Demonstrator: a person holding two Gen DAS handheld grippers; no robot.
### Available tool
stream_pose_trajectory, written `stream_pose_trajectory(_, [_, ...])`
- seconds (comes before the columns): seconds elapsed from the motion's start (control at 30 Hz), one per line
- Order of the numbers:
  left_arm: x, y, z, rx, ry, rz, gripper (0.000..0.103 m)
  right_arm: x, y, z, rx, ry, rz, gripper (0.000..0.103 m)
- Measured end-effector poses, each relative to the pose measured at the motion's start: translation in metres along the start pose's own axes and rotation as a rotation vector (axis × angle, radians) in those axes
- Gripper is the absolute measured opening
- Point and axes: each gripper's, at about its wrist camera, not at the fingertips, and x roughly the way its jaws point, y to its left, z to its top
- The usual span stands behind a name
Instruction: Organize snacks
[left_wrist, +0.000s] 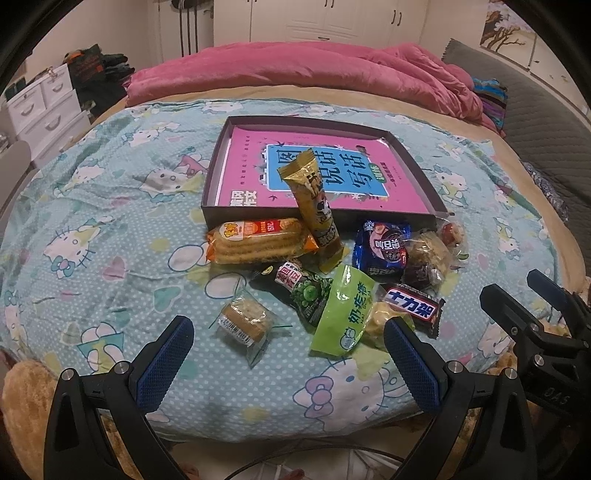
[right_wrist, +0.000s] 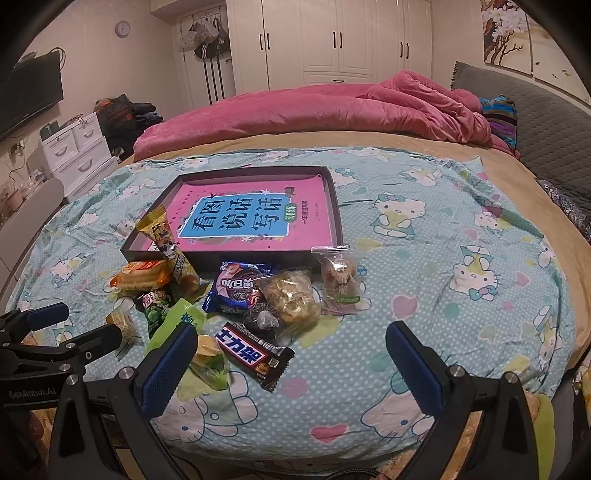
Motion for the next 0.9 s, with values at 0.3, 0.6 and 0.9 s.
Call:
stream_pose_trajectory(0.3, [0.003, 0.003, 0.001, -0.007, 0.002, 0.014, 0.102, 0.004, 0.0, 0.002, -0.004, 0.006, 0.0, 0.103])
stream_pose_trajectory(0.6, [0.013, 0.024, 0.004, -0.057, 0.024, 0.038, 0.102, 0.023, -0.012, 0.011, 0.02, 0.012, -0.022, 0.103])
stream_pose_trajectory(0.9, [0.034, 0.067, 0.001, -0.147, 0.09, 0.11, 0.102, 0.044, -0.033, 0.017, 0.058, 0.032, -0.043, 0.103])
